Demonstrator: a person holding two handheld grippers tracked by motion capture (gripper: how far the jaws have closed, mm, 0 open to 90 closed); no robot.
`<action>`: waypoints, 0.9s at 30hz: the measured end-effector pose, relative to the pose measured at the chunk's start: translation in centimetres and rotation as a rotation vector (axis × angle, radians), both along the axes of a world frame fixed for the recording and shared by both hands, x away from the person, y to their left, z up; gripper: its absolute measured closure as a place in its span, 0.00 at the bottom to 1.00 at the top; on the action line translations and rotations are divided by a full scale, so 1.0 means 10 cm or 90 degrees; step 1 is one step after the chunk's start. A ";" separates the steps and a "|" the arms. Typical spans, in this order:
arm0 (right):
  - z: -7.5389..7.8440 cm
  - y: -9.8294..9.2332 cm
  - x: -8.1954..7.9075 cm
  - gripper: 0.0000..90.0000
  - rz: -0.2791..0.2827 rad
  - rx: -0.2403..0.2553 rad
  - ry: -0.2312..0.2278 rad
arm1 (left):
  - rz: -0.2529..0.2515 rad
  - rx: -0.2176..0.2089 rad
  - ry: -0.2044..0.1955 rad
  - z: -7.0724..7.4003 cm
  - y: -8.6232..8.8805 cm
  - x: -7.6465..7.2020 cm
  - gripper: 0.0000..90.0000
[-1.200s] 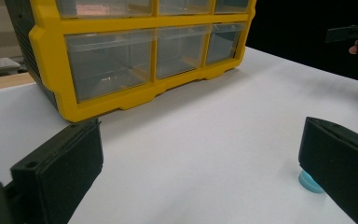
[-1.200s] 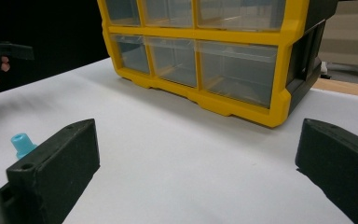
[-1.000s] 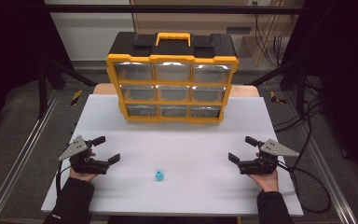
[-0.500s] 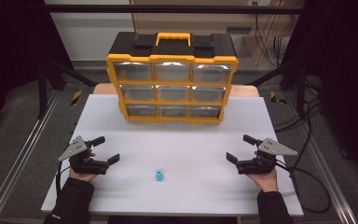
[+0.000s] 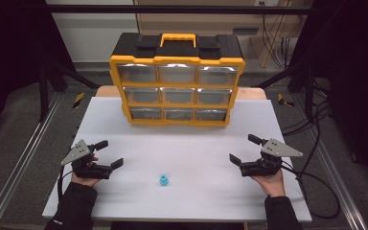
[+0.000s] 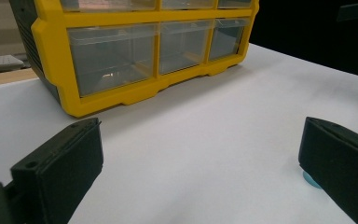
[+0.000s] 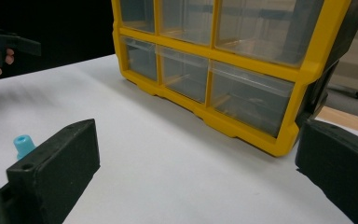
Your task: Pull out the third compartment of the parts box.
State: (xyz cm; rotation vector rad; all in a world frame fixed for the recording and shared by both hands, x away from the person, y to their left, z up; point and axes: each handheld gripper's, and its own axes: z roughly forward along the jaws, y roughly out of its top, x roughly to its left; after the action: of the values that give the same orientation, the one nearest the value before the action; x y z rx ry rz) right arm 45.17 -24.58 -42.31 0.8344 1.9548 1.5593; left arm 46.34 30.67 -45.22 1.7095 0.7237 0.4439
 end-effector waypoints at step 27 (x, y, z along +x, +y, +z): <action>0.36 0.37 0.08 0.00 0.024 -0.064 -0.042 | 0.002 0.003 0.001 0.00 -0.01 0.00 0.00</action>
State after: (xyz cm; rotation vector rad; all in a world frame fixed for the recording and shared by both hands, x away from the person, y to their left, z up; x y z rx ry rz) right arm 45.98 -20.85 -38.75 0.7008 1.9939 1.4764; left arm 46.37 30.62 -45.26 1.7135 0.7267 0.4474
